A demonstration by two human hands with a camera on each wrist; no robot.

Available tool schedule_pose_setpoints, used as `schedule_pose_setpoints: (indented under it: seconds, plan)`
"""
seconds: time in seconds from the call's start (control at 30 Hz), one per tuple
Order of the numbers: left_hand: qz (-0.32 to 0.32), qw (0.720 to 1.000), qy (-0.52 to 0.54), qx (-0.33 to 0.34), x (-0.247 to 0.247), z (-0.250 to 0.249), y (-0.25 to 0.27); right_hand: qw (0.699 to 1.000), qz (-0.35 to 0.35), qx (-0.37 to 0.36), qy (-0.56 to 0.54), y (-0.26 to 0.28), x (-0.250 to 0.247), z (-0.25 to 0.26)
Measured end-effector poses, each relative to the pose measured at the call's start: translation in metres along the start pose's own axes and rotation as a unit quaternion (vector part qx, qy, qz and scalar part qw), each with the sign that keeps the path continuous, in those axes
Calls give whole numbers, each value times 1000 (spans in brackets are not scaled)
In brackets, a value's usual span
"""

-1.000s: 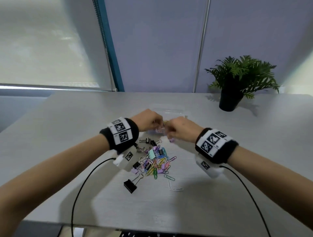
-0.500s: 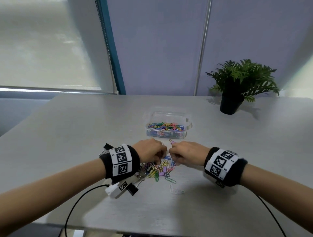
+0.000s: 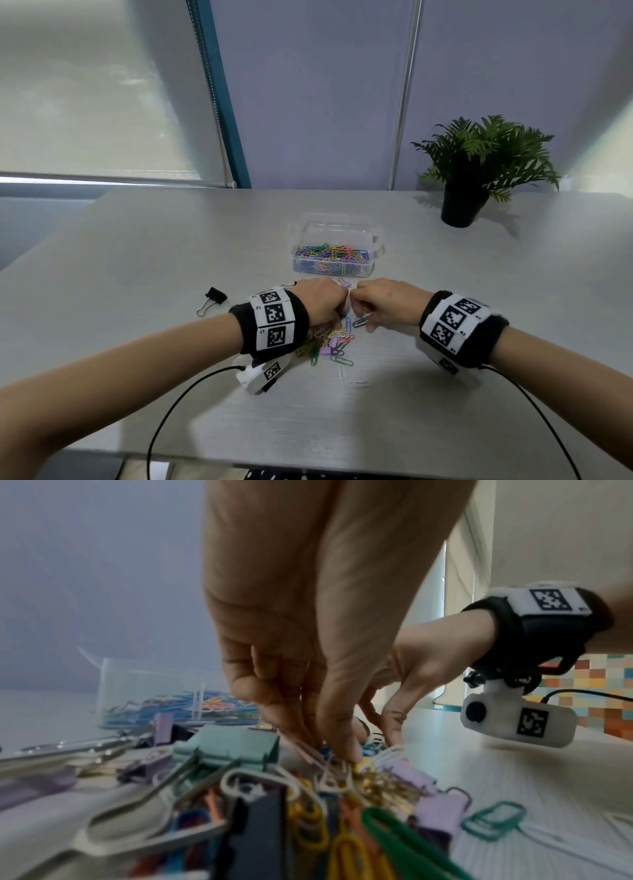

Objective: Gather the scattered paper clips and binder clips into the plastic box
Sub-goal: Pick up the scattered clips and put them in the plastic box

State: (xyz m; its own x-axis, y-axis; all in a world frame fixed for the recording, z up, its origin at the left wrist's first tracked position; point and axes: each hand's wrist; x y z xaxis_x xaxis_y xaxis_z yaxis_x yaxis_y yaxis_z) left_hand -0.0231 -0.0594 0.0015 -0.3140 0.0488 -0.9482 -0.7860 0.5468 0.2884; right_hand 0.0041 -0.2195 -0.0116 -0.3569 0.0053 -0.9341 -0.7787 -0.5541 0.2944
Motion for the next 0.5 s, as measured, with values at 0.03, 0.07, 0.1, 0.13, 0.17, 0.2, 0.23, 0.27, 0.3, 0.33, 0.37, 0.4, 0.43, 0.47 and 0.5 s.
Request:
schedule_pose_setpoints:
  seconds: [0.03, 0.07, 0.1, 0.13, 0.17, 0.2, 0.23, 0.27, 0.3, 0.33, 0.37, 0.4, 0.43, 0.47, 0.5]
  plan:
    - [3, 1000, -3, 2, 0, -1, 0, 1000, 2, 8, -5, -1, 1, -2]
    - [7, 1000, -7, 6, 1, -2, 0, 1000, 4, 12, -9, -2, 1, -3]
    - [10, 1000, -7, 11, 1, -2, 0, 1000, 4, 14, -9, -1, 1, -4]
    - [14, 1000, -4, 15, 1, -2, 0, 1000, 1, 11, -6, -1, 1, -4]
    - [17, 1000, -1, 20, 1, -2, 0, 1000, -3, 8, -4, 0, 2, -4]
    - [19, 1000, -3, 25, 1, -2, -1, 1000, -9, 3, -9, 1, 3, -4]
    - [21, 999, -7, 29, 1, -2, -1, 1000, -14, 0, -20, 1, 4, -4]
    - [21, 999, -10, 33, 1, -3, -1, 999, -18, -2, -33, 2, 5, -5]
    - [22, 999, -9, 37, 2, -3, -1, 999, -19, -3, -42, 3, 7, -4]
    - [24, 999, -7, 38, 2, -3, -2, 999, -19, -2, -44, 4, 8, -4]
    - [28, 999, -7, 38, 2, -3, -1, 999, -19, 0, -41, 5, 9, -4]
    - [31, 999, -6, 38, 2, -2, -2, 999, -19, 2, -38, 4, 9, -5]
    - [34, 999, -2, 38, 1, 0, -2, 999, -19, 4, -32, 4, 9, -5]
    - [37, 999, 9, 39, 0, 2, -2, 999, -20, 4, -25, 3, 8, -6]
    - [38, 998, 29, 40, -3, 4, -2, 1000, -18, 5, -18, 3, 7, -6]
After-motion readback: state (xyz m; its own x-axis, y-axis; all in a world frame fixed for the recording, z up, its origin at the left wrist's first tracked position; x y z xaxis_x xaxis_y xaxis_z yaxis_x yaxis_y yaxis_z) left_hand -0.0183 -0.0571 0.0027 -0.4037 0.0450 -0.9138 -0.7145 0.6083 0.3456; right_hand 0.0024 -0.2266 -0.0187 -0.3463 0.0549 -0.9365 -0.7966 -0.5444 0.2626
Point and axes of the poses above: each hand's wrist, its own y-axis away from the middle knuckle, its own x-axis out of the palm, z = x × y, and after that the axes turned 10 degrees about x, right-handed
